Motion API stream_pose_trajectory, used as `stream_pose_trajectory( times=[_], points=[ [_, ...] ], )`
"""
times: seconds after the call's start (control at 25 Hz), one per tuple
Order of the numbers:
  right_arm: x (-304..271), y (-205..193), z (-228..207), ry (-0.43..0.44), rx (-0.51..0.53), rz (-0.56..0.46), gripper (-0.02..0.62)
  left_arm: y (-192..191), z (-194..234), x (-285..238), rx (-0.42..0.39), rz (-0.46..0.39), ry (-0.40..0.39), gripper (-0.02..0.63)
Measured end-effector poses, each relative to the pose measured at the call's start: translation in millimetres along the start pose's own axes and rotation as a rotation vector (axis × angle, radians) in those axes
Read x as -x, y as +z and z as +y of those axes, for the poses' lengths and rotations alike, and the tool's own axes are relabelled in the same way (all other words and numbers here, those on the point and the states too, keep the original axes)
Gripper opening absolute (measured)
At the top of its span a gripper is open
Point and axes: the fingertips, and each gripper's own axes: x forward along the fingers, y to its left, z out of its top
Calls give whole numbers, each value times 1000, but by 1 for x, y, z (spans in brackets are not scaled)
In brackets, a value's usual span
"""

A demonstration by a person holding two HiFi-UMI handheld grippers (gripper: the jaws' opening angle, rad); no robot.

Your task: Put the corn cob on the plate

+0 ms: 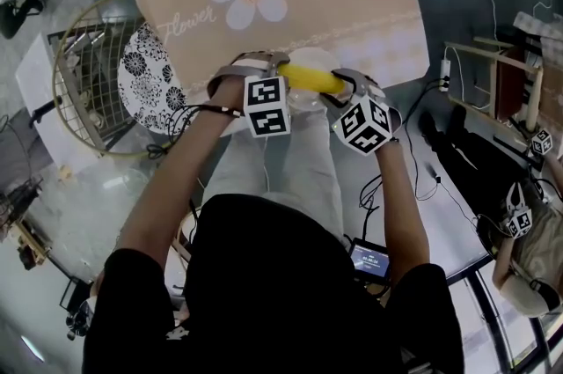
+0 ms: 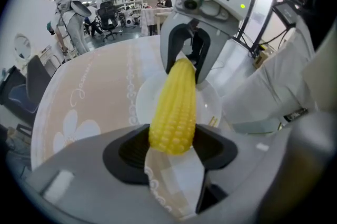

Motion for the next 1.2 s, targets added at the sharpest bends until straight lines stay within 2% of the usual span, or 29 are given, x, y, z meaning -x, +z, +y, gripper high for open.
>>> stream_pose_trajectory(
  times=[0.2,0.56,1.2],
  points=[
    [-2,-2,1,-7,0,-13,221,-1,-1,-2,-6,1,20,264],
    [-1,-6,1,-6,-6,-28,219,-2,-4,-1,0,-5,12,243],
    [17,-1,-3,2,-39,-109,222,-7,-10,6,95,6,31,281]
  ],
)
